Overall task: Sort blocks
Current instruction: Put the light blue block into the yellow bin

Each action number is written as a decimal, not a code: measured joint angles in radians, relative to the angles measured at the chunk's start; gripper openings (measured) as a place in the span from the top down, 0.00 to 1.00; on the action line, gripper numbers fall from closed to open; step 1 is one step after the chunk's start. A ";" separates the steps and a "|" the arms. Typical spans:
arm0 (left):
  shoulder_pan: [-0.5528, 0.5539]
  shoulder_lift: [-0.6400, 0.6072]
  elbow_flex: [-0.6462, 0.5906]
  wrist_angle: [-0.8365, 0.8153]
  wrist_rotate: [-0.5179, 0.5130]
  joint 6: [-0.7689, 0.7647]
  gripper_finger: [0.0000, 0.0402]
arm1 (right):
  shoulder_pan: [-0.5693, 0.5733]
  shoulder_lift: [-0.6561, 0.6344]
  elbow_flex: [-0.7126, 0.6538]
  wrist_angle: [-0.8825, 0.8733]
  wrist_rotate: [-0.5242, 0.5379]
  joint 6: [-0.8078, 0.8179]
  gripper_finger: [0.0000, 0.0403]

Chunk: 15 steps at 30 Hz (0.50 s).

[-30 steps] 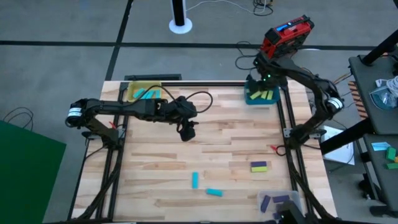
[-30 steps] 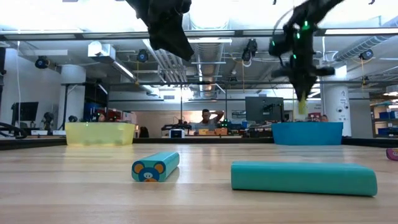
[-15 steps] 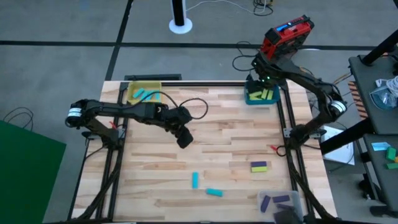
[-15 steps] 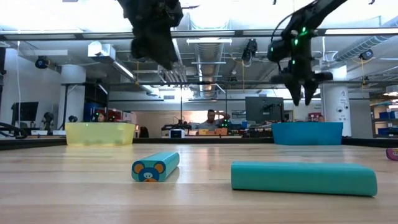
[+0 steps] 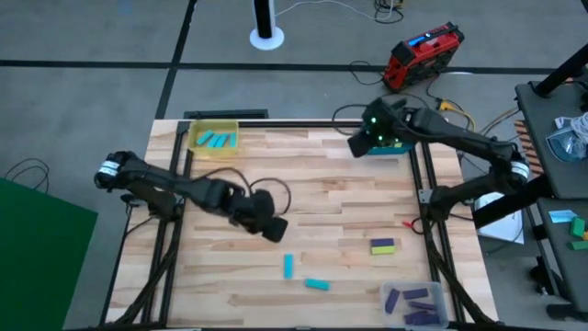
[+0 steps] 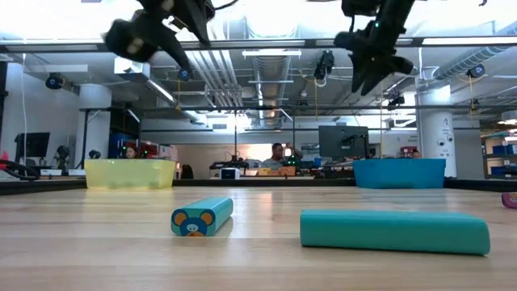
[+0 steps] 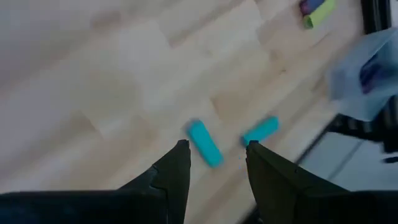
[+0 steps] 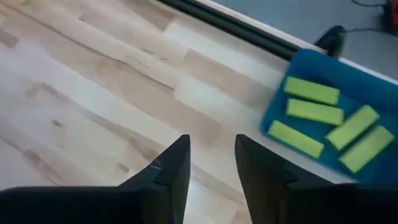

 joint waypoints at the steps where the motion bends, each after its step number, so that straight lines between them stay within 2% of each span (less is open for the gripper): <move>1: -0.024 0.000 0.000 0.004 -0.005 -0.057 0.66 | 0.021 -0.004 -0.002 0.006 0.009 0.014 0.71; 5: -0.121 0.020 0.000 0.018 -0.075 -0.263 0.66 | 0.091 -0.009 -0.007 0.013 0.060 0.032 0.73; 9: -0.202 0.081 0.000 0.058 -0.102 -0.438 0.66 | 0.130 -0.001 -0.013 0.013 0.072 0.033 0.73; 15: -0.248 0.203 0.018 0.104 -0.105 -0.513 0.66 | 0.169 0.013 -0.030 0.014 0.073 0.066 0.67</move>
